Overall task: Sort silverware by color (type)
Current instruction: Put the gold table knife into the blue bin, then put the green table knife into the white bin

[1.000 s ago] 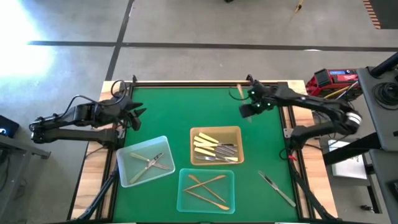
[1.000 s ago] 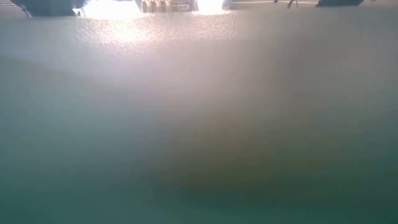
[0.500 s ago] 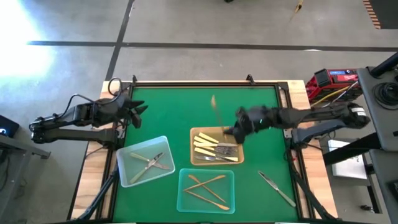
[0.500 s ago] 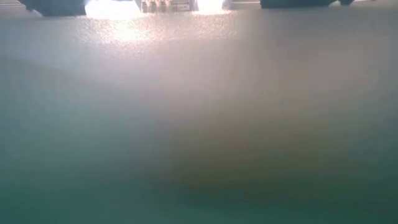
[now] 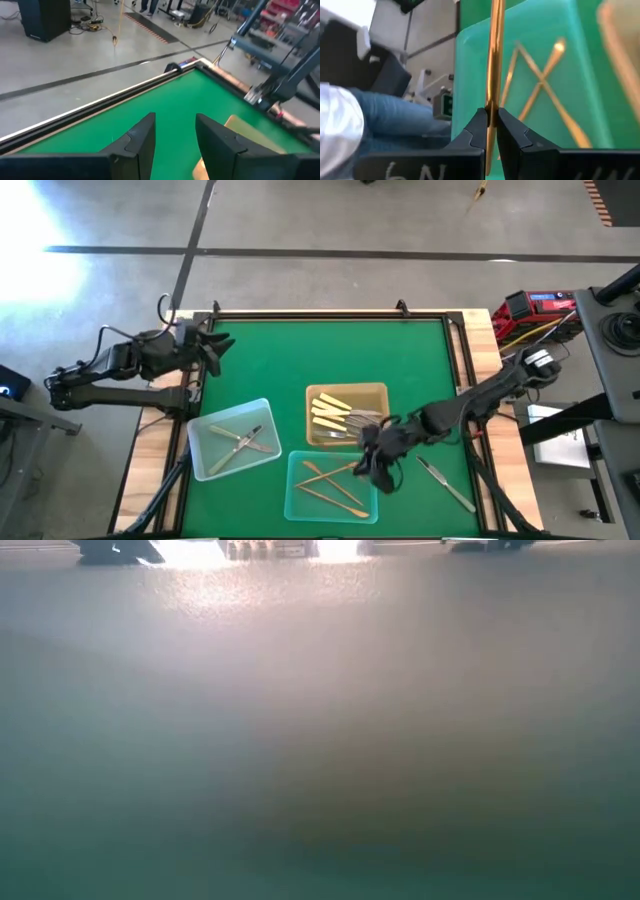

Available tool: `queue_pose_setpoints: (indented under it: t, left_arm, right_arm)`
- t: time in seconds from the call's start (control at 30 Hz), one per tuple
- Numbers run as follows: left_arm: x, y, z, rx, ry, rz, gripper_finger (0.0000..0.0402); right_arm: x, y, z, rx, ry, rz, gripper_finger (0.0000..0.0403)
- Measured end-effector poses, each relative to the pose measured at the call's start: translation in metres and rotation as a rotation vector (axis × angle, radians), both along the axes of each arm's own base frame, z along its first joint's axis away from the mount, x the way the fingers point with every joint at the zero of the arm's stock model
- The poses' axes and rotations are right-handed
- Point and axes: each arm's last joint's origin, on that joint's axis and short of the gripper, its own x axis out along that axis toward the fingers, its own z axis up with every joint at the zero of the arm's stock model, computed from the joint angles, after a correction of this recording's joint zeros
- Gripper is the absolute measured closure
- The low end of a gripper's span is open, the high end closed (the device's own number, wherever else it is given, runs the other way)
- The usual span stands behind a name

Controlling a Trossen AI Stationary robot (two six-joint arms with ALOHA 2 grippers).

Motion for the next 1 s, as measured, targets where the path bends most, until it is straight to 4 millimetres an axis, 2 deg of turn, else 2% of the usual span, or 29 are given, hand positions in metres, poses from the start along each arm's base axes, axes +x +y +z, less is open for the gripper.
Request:
queue_pose_setpoints:
  t: [0.2,0.43,0.57,0.73,0.9,1.0]
  left_arm:
    - [-0.005,-0.001,0.013,-0.015,-0.056,-0.001,0.0279]
    - [-0.010,-0.001,0.026,-0.005,-0.093,-0.004,0.0279]
    - [-0.013,-0.002,0.029,-0.011,-0.099,-0.028,0.0279]
    - [-0.017,-0.005,0.031,-0.017,-0.064,-0.098,0.0279]
    - [-0.025,-0.007,0.029,-0.035,-0.007,-0.131,0.0279]
    - [-0.031,-0.007,0.027,-0.042,0.029,-0.130,0.0279]
  right_arm:
    - [0.016,0.023,0.001,-0.084,0.020,0.101,0.0391]
    - [0.034,0.034,-0.033,-0.172,0.214,0.212,0.0390]
    - [0.046,0.041,-0.048,-0.207,0.300,0.213,0.0390]
    - [0.058,0.046,-0.042,-0.234,0.366,0.205,0.0381]
    - [0.063,0.048,-0.031,-0.237,0.395,0.164,0.0333]
    - [0.057,0.046,-0.024,-0.209,0.468,0.120,0.0304]
